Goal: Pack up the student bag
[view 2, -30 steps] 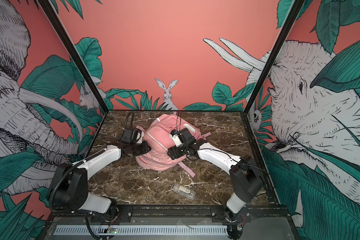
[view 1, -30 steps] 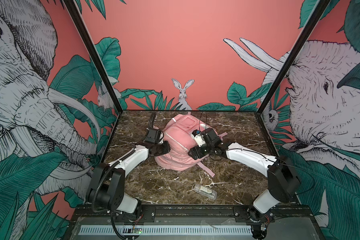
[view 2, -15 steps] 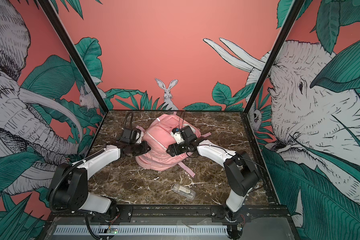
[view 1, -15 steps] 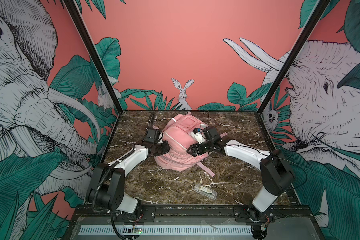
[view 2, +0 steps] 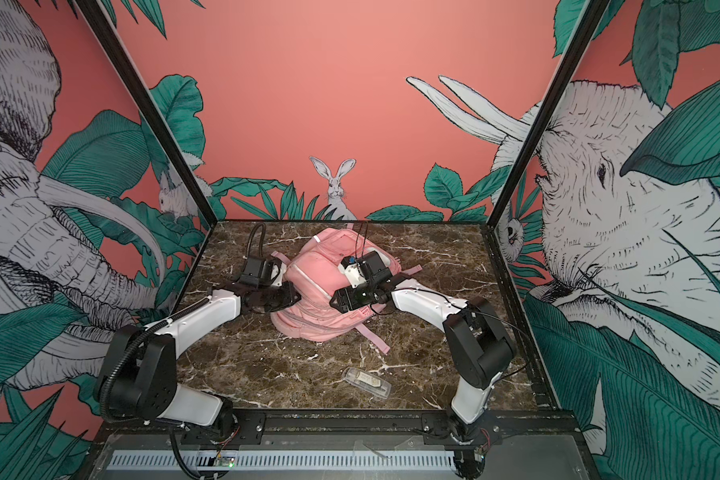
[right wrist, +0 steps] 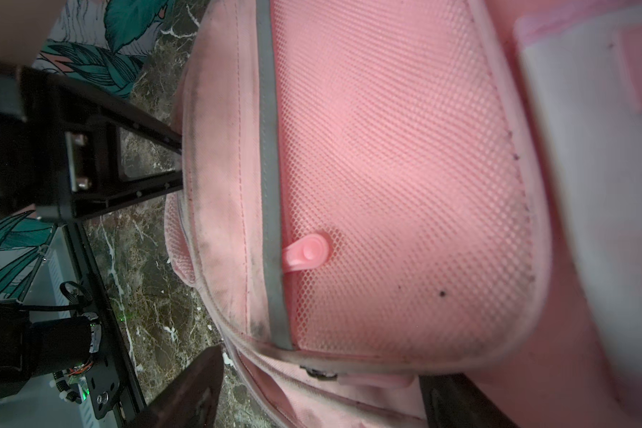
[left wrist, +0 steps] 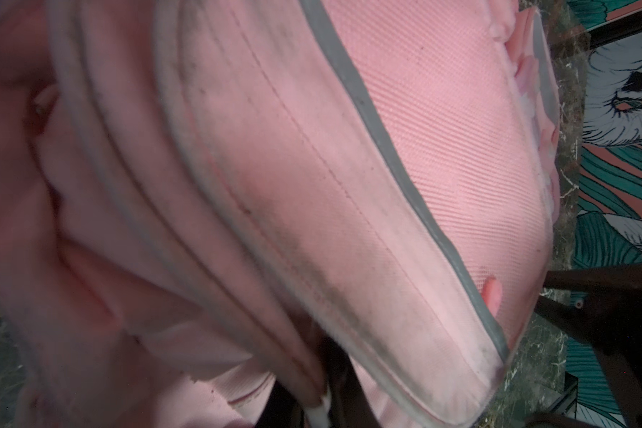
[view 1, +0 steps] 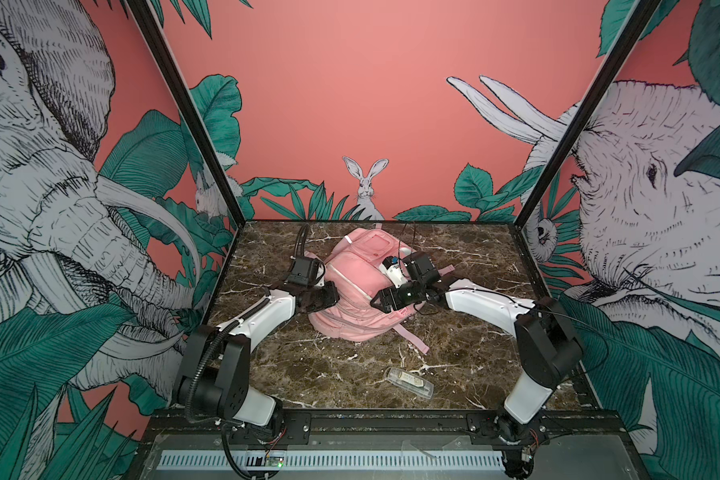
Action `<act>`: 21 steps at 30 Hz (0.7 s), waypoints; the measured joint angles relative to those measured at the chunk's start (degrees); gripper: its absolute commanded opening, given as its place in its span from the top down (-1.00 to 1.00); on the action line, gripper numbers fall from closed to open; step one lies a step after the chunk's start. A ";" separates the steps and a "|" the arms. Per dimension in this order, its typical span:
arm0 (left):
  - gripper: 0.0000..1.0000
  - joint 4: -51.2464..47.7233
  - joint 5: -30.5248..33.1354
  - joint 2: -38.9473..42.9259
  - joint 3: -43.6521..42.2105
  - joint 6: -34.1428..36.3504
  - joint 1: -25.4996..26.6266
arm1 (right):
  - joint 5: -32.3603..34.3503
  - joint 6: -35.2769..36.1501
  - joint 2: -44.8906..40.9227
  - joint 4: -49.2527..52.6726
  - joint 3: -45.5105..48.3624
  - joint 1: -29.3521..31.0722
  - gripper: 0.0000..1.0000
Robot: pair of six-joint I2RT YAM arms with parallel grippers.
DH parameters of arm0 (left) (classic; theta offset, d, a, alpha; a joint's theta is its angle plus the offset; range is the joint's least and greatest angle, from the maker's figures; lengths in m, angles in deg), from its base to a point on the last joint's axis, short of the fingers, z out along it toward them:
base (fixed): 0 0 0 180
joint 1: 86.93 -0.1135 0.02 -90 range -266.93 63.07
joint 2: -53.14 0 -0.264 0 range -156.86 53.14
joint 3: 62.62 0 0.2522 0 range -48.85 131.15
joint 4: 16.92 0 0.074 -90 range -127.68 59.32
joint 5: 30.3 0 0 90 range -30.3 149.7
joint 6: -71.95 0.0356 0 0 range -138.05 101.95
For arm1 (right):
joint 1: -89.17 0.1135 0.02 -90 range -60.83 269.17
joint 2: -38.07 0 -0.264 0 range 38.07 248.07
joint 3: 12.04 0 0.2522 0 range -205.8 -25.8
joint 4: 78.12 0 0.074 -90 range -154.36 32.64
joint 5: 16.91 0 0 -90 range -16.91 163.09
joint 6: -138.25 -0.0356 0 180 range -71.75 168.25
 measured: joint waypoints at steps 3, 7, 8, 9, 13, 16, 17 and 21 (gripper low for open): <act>0.72 0.09 -0.07 -0.22 0.00 0.00 0.00 | 0.26 0.28 -2.38 1.11 2.05 1.05 -0.55; 0.73 0.20 -0.07 -0.28 0.00 -0.02 0.00 | 0.15 0.46 -6.54 4.00 4.59 2.67 -0.50; 0.73 0.20 -0.09 -0.33 0.00 -0.02 0.00 | -0.07 0.50 -7.63 4.39 5.07 3.02 -0.48; 0.73 0.22 -0.09 -0.37 0.00 -0.02 0.00 | -0.26 0.57 -8.85 4.87 5.57 3.32 -0.47; 0.73 0.26 -0.11 -0.48 -0.02 -0.02 0.00 | -0.57 0.98 -12.17 6.27 6.62 3.98 -0.44; 0.72 0.50 -0.11 -0.55 -0.13 -0.09 0.00 | 0.70 1.42 -12.72 6.99 6.62 3.98 -0.41; 0.73 0.59 -0.15 -0.57 -0.17 -0.15 0.00 | 1.42 1.53 -12.63 7.17 6.56 3.98 -0.39; 0.73 0.61 -0.20 -0.57 -0.20 -0.22 0.00 | 4.11 1.84 -10.62 7.96 4.90 3.93 -0.27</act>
